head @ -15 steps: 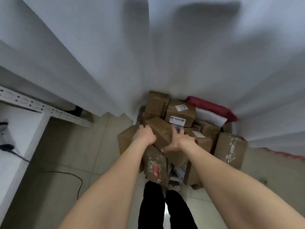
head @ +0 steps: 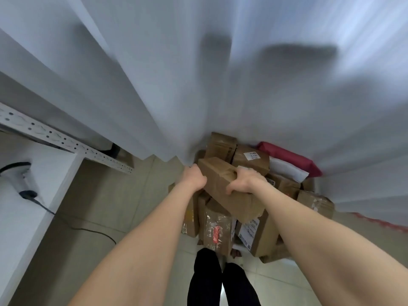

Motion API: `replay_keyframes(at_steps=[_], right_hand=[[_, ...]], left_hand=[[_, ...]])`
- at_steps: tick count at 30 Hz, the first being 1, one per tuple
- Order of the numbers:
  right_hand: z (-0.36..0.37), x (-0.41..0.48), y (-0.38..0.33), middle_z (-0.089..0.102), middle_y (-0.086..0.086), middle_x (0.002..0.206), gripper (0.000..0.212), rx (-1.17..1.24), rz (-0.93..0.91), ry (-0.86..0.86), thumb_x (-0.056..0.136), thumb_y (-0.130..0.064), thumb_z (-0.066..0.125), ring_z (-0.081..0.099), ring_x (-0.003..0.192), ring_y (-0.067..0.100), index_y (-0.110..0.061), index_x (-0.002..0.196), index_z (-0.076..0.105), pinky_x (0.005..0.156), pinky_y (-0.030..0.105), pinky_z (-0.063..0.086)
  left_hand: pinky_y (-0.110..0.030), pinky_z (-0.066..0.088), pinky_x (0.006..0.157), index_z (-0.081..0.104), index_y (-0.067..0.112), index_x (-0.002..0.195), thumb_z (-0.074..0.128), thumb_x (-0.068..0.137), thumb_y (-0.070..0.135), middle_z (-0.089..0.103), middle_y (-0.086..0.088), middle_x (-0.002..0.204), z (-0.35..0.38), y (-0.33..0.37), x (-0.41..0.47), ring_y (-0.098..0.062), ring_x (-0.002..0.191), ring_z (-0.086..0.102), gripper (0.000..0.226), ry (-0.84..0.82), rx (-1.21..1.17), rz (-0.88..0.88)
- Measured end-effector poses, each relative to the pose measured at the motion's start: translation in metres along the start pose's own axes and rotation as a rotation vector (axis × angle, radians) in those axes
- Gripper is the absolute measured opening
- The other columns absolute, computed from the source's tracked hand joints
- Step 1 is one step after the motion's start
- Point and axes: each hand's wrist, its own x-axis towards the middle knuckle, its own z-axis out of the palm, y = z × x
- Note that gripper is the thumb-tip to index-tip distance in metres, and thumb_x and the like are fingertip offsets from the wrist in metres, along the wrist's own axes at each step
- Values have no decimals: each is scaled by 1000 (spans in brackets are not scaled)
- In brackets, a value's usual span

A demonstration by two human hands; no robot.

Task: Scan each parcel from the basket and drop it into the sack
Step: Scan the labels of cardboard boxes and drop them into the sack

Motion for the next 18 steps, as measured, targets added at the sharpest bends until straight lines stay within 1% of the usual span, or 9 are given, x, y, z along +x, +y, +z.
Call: replay_keyframes(at_steps=[3, 5, 6, 8, 9, 11, 13, 16, 18], right_hand=[[-34, -31, -14, 51, 10, 138, 96, 329, -33, -60, 67, -45, 80, 56, 114, 30, -16, 148, 36, 89, 37, 50], [-52, -55, -25, 58, 11, 125, 83, 533, -36, -109, 71, -43, 80, 61, 102, 29, -13, 140, 45, 80, 36, 51], [-60, -68, -31, 61, 11, 118, 74, 587, -41, -146, 73, -47, 78, 62, 98, 29, -13, 132, 51, 80, 37, 51], [-73, -97, -46, 62, 11, 109, 52, 643, -48, -219, 78, -54, 72, 62, 95, 28, -16, 111, 57, 83, 38, 52], [-78, -109, -54, 63, 11, 108, 49, 664, -58, -238, 79, -55, 70, 62, 96, 28, -17, 106, 57, 85, 39, 52], [-84, -128, -70, 66, 12, 111, 59, 671, -89, -254, 72, -59, 74, 65, 99, 29, -17, 111, 58, 85, 39, 56], [-86, -150, -90, 68, 14, 113, 70, 651, -125, -276, 66, -61, 76, 68, 99, 31, -15, 117, 58, 82, 41, 58], [-87, -172, -117, 67, 15, 115, 64, 690, -187, -265, 75, -59, 71, 67, 100, 32, -14, 118, 58, 83, 43, 57], [-85, -192, -135, 66, 16, 113, 58, 758, -234, -282, 82, -57, 66, 66, 98, 31, -14, 119, 57, 80, 42, 57]], left_hand=[[-38, 41, 104, 39, 5, 141, 51, 95, 35, 43, -17, 142, -47, -4, -23, -33, 126, 46, 56, 104, -109, -3], [-34, 43, 98, 42, 4, 139, 47, 97, 36, 47, -16, 138, -80, -7, -44, -32, 121, 50, 52, 137, -193, -11], [-33, 43, 95, 42, 4, 138, 46, 98, 36, 49, -15, 137, -94, -9, -54, -32, 120, 51, 52, 150, -232, -13], [-34, 44, 97, 41, 5, 140, 44, 98, 40, 49, -14, 138, -120, -14, -80, -31, 120, 51, 55, 166, -296, -21], [-34, 43, 99, 39, 6, 142, 44, 98, 42, 47, -13, 141, -131, -16, -93, -31, 122, 50, 57, 178, -333, -25], [-34, 37, 104, 32, 4, 147, 42, 99, 43, 38, -14, 149, -151, -21, -120, -31, 130, 43, 62, 200, -393, -20], [-35, 35, 105, 25, 1, 148, 38, 100, 47, 31, -16, 153, -167, -29, -153, -33, 135, 38, 68, 196, -434, -37], [-47, 43, 98, 21, 9, 151, 39, 94, 60, 24, -17, 155, -180, -42, -190, -39, 132, 39, 79, 110, -601, -127], [-55, 50, 90, 26, 21, 149, 51, 81, 72, 30, -21, 151, -187, -57, -211, -42, 124, 47, 89, 17, -866, -168]])
